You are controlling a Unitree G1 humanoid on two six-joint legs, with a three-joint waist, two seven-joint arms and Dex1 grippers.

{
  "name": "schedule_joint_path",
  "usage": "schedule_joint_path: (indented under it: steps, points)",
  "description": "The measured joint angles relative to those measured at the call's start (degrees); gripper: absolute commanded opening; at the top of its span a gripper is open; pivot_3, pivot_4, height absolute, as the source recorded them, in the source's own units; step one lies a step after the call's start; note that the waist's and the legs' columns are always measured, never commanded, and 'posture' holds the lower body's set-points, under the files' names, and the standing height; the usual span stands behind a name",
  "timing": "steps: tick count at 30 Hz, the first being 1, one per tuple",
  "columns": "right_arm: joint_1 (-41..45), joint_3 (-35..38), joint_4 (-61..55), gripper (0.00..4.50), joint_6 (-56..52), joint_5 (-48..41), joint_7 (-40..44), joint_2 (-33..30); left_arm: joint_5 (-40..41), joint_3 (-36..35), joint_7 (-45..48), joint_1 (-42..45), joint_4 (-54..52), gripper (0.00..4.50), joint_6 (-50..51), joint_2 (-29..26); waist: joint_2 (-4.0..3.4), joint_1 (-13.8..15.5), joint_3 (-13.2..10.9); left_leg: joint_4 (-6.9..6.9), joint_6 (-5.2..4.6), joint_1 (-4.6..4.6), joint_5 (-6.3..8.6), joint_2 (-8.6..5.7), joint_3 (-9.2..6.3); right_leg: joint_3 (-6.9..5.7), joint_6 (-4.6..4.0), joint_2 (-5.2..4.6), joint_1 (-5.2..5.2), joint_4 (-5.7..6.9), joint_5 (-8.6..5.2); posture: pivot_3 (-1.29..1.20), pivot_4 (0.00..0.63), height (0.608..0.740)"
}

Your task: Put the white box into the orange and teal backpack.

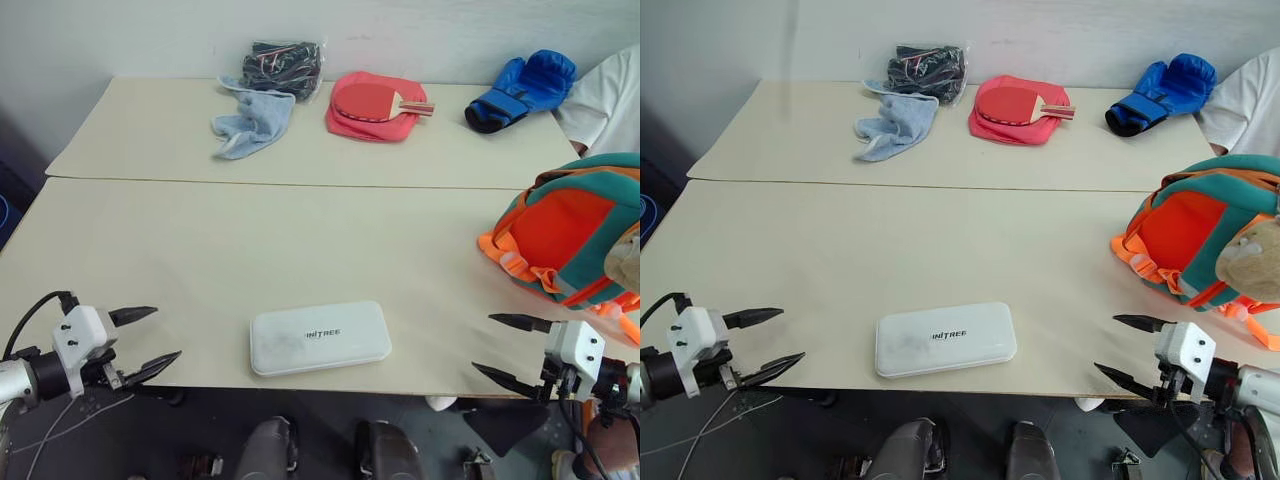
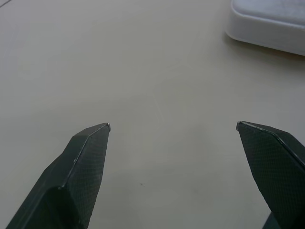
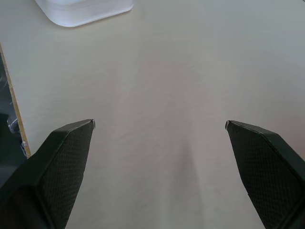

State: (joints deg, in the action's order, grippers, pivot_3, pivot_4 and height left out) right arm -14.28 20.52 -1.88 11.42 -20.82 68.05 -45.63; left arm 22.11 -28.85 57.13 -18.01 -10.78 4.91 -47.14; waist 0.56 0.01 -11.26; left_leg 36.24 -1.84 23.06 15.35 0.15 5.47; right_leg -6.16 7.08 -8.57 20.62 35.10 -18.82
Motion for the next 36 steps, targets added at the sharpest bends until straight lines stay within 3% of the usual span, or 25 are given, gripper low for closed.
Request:
schedule_joint_path:
  steps: [5, 6, 8, 14, 19, 21, 28, 36]
  points:
    - [0.45, -1.83, -0.80, 4.50, -0.70, -1.04, 0.21, 0.76, 3.17, 0.63, 0.33, 2.45, -2.41, 4.47, 6.39, -1.61, 0.03, -0.04, 0.01, 0.05, -0.16, 0.00, -0.13, 0.06, -0.05, 0.01, 0.00, 0.03, -0.01, 0.07, 0.00, 0.00, 0.150, 0.740]
    - [0.60, -2.76, -1.96, 4.32, -1.44, -1.44, 0.27, 1.06, 3.72, 0.60, 0.43, 2.80, -3.24, 4.49, 7.54, -2.45, 0.03, -0.06, 0.01, 0.05, -0.16, -0.01, -0.13, 0.06, -0.04, 0.04, 0.00, 0.03, -0.01, 0.08, 0.00, 0.00, 0.150, 0.740]
    - [1.30, -4.82, -4.59, 3.88, -3.85, -2.42, 0.33, 1.20, 3.92, 0.54, 1.44, 1.50, -5.22, 4.08, 8.83, -3.78, -0.03, -0.16, 0.03, 0.03, -0.16, -0.01, -0.12, 0.04, -0.01, 0.04, 0.00, 0.02, 0.01, 0.07, 0.00, 0.00, 0.150, 0.740]
    - [6.68, -13.90, -10.90, 1.86, -9.05, 1.30, -2.90, 1.83, 1.66, 5.65, -0.56, -4.92, -12.80, 2.31, 10.60, -0.37, -0.06, -0.52, 0.03, 0.05, -0.11, 0.00, -0.06, 0.08, 0.05, 0.09, 0.00, 0.05, 0.02, 0.02, 0.00, 0.00, 0.150, 0.740]
    - [13.26, -19.38, -10.22, 0.04, -9.58, 6.71, -6.43, 3.32, -1.46, 10.36, -3.68, -4.57, -15.05, 0.67, 10.42, 1.93, -0.05, 0.37, 0.04, 0.12, 0.10, 0.02, 0.05, 0.05, 0.01, 0.09, -0.01, 0.03, 0.03, 0.08, 0.00, 0.00, 0.150, 0.740]
    - [14.80, -21.87, -8.37, 0.00, -8.99, 9.03, -6.33, 3.32, -1.69, 12.03, -4.31, -3.13, -15.05, 0.05, 11.02, 2.15, -0.03, 0.73, 0.05, 0.14, 0.09, 0.03, 0.05, 0.05, 0.01, 0.08, -0.01, 0.04, 0.03, 0.05, 0.00, 0.00, 0.150, 0.740]
    - [19.48, -25.48, -6.17, 0.00, -10.00, 10.70, -6.85, 4.54, -4.28, 17.96, -6.34, 5.17, -12.20, 0.05, 12.04, 2.82, -0.03, 0.72, 0.05, 0.21, -0.18, 0.02, -0.10, 0.05, 0.05, -0.10, -0.01, 0.07, 0.06, 0.22, 0.00, 0.00, 0.150, 0.740]
    - [17.42, -25.78, -6.46, 0.00, -10.52, 9.72, -6.26, 3.52, -4.27, 24.06, -6.51, 11.21, -10.65, 0.05, 14.75, 5.52, -0.03, 0.70, 0.05, 0.25, -0.23, 0.03, -0.11, 0.03, 0.08, -0.26, -0.01, 0.09, 0.04, 0.42, 0.00, 0.00, 0.150, 0.740]
